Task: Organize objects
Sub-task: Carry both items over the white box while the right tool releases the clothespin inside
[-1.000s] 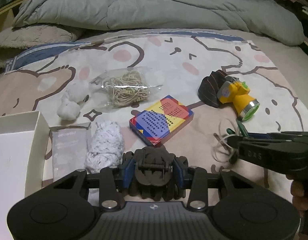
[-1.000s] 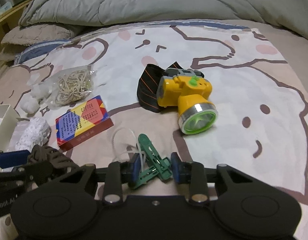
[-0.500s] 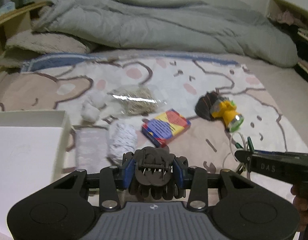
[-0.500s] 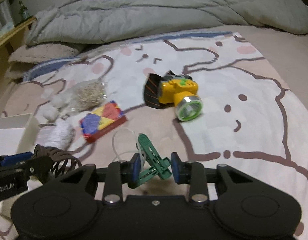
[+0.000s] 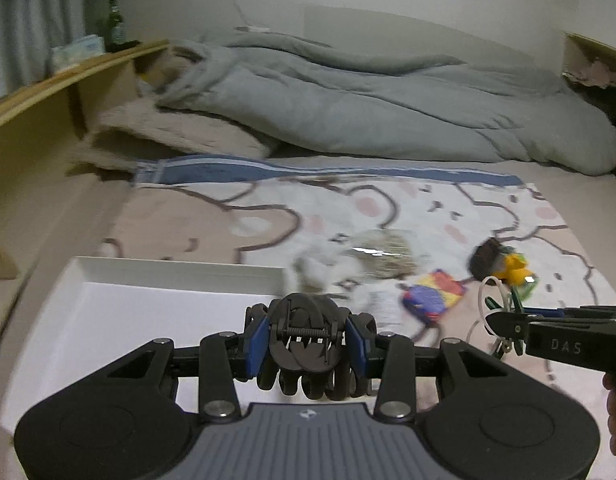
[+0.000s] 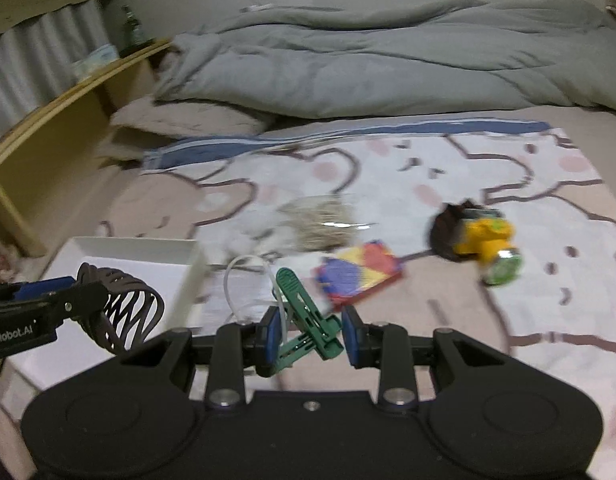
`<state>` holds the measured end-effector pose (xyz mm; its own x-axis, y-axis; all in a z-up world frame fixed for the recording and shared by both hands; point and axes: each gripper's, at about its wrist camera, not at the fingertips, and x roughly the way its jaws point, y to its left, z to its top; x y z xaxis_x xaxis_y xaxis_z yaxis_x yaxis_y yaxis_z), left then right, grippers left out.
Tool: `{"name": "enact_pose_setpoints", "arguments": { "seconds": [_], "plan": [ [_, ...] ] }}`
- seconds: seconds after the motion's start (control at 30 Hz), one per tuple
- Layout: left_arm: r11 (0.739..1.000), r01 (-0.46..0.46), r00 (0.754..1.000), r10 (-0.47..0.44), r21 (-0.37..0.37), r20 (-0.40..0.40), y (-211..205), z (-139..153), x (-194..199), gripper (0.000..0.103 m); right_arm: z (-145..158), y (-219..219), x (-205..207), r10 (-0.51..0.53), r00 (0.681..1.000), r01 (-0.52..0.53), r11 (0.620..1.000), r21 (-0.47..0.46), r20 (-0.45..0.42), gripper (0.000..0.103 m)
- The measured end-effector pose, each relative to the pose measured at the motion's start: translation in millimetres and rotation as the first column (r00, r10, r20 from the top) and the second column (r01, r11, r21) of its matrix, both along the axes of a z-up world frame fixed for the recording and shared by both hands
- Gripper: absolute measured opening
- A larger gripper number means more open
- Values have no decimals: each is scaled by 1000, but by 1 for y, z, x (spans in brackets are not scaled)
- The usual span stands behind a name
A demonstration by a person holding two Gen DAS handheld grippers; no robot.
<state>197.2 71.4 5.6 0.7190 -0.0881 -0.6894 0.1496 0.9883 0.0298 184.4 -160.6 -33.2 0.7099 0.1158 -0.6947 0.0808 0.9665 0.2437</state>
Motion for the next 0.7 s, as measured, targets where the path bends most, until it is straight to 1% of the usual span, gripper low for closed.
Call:
{"name": "enact_pose_setpoints", "arguments": {
  "seconds": [0.1,0.37,0.5,0.7],
  "plan": [
    [1000,-29,1000,29,-1,-9,30,5,-1,43,1,28,7,42,999,-41,999,20,-15,33],
    [992,-112,993,114,65,-32,100,7,-10,43,1,102,26,155,987,-152,986,70,-34,33],
    [985,-143,988,148,94,-47,132,4,-11,43,-4,131,37,190,980,-183,977,108,-63,33],
    [982,-163,978,174,96,-118,165,-6,-2,43,-20,166,52,204,969,-182,970,159,-140,33]
  ]
}}
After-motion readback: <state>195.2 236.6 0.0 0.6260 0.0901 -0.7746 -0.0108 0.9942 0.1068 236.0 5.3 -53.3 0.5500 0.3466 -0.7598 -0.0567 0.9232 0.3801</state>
